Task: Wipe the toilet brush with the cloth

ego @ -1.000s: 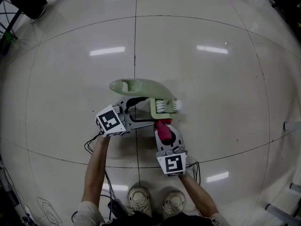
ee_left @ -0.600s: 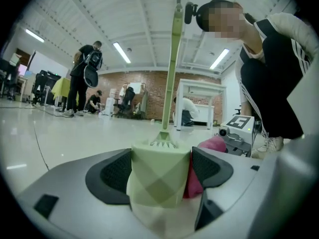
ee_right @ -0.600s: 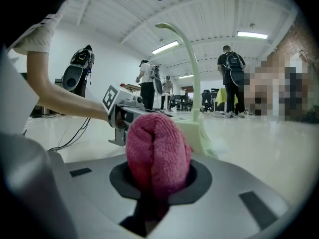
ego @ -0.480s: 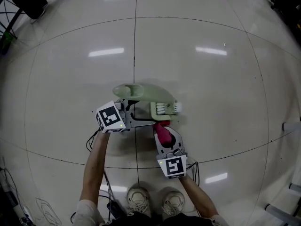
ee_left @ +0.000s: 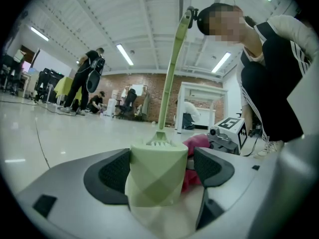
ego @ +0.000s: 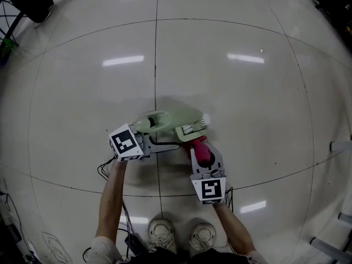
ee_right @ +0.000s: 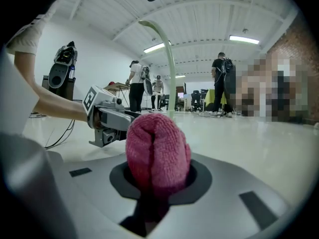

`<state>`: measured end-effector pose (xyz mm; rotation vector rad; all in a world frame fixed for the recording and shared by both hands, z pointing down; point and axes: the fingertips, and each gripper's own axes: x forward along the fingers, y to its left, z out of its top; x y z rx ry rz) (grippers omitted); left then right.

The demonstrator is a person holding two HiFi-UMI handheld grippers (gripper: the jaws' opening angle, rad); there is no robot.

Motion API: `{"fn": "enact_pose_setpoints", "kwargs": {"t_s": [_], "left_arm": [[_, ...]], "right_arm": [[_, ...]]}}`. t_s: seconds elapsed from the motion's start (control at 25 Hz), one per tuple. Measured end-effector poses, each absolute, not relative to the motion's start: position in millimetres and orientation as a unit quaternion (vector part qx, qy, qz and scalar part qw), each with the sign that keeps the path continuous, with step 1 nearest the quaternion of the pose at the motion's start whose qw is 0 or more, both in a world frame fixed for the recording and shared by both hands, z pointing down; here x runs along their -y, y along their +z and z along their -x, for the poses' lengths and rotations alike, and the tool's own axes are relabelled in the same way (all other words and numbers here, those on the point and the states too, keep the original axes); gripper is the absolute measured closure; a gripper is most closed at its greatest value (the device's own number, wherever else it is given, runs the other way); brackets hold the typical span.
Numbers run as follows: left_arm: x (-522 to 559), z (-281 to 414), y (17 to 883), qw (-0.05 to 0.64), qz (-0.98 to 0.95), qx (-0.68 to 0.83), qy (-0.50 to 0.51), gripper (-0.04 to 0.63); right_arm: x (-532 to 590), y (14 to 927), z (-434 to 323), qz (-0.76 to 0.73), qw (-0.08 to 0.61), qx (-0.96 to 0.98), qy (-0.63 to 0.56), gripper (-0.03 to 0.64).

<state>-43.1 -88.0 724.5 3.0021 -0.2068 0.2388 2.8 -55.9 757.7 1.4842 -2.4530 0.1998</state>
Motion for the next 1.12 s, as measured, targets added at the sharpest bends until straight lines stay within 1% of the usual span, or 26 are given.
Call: {"fn": "enact_pose_setpoints", "kwargs": {"t_s": [0.32,0.64,0.88,1.08,1.12], "left_arm": [[64.7,53.0,724.1,0.072,-0.991,0.076,0.083,0.218],[36.8,39.4,720.4,0.101,-0.99,0.091,0.033,0.218],[48.4,52.9,712.7,0.065,-0.988,0.135,0.036,0.218],[69.0,36.6,709.2,0.056,-0.991,0.112,0.046,0.216],[72.2,32.4,707.4,0.05,-0.992,0.106,0.048,0.208]], "right_arm": [[81.0,758.1,-29.6,-0.539,0.14,0.828,0.068,0.548],[106.4,757.1,-54.5,-0.561,0.143,0.812,0.065,0.548],[79.2,744.5,-58.2,-0.582,0.114,0.801,0.087,0.548],[61.9,753.2,-36.2,-0.553,0.122,0.819,0.093,0.548],[59.9,753.9,-32.5,-0.549,0.121,0.822,0.093,0.548]]}}
